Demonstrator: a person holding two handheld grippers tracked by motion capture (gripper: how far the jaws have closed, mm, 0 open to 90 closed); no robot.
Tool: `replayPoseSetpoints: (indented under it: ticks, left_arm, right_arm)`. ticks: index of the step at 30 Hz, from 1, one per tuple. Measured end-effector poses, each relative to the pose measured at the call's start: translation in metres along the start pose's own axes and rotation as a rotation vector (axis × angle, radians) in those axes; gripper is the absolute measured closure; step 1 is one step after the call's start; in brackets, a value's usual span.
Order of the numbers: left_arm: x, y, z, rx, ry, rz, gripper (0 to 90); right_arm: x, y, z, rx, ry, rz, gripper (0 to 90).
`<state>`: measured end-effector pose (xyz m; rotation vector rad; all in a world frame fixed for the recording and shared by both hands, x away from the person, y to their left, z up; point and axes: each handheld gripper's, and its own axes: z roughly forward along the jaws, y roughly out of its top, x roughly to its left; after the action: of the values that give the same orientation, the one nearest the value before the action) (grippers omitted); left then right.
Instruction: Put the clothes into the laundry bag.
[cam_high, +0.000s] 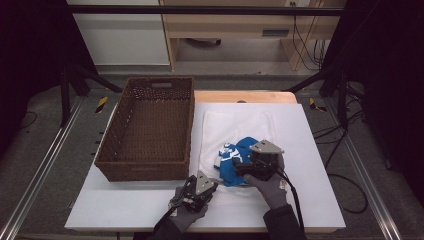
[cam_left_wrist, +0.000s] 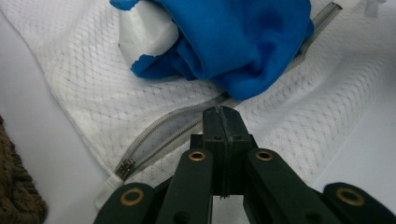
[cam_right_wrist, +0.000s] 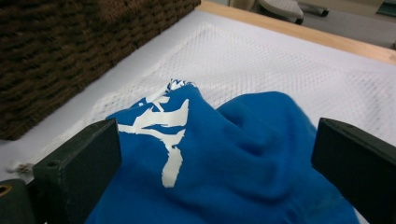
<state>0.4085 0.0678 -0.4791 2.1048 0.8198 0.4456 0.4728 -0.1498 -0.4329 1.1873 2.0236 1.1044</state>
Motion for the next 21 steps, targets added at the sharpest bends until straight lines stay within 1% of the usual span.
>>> replayPoseSetpoints:
  ticks: [2,3,5,6,8,11,12,13,16,19,20,21]
  left_arm:
    - [-0.001,-0.002,0.002,0.007,0.001,0.007,90.0]
    - [-0.002,-0.003,0.003,0.007,0.003,0.006,90.0]
    - [-0.003,-0.005,0.005,0.018,0.004,0.012,90.0]
    - [-0.003,-0.005,0.006,0.024,0.007,0.013,90.0]
    - [-0.003,-0.005,0.006,0.02,0.007,0.013,90.0]
    - [-0.003,-0.004,0.008,0.036,0.003,0.009,89.8]
    - [-0.003,-0.005,0.008,0.035,0.002,0.01,89.7]
    - [-0.003,-0.005,0.008,0.036,0.001,0.01,89.5]
    - [-0.003,-0.004,0.008,0.039,-0.003,0.007,89.3]
    - [-0.001,-0.004,0.008,0.04,-0.014,-0.008,89.1]
    - [0.0,-0.004,0.008,0.04,-0.018,-0.013,89.1]
    - [0.001,-0.004,0.008,0.041,-0.022,-0.018,89.1]
  right_arm:
    - [0.002,-0.003,0.011,0.039,-0.015,-0.009,1.6]
    - [0.004,-0.006,0.018,0.069,-0.028,-0.01,1.9]
    - [0.004,-0.011,0.025,0.103,-0.025,-0.025,1.0]
    - [0.005,-0.013,0.028,0.118,-0.025,-0.026,1.1]
    - [0.005,-0.016,0.031,0.125,-0.027,-0.025,1.7]
    - [0.003,-0.021,0.036,0.167,-0.021,-0.007,2.9]
    - [0.002,-0.023,0.037,0.175,-0.012,0.002,3.2]
    - [0.001,-0.025,0.039,0.183,-0.018,0.007,3.7]
    - [0.001,-0.027,0.041,0.191,-0.01,0.003,6.7]
    - [0.0,-0.029,0.042,0.193,0.001,0.002,12.0]
    - [0.0,-0.03,0.042,0.199,0.008,0.023,14.5]
    - [-0.001,-0.031,0.041,0.194,0.014,0.025,17.5]
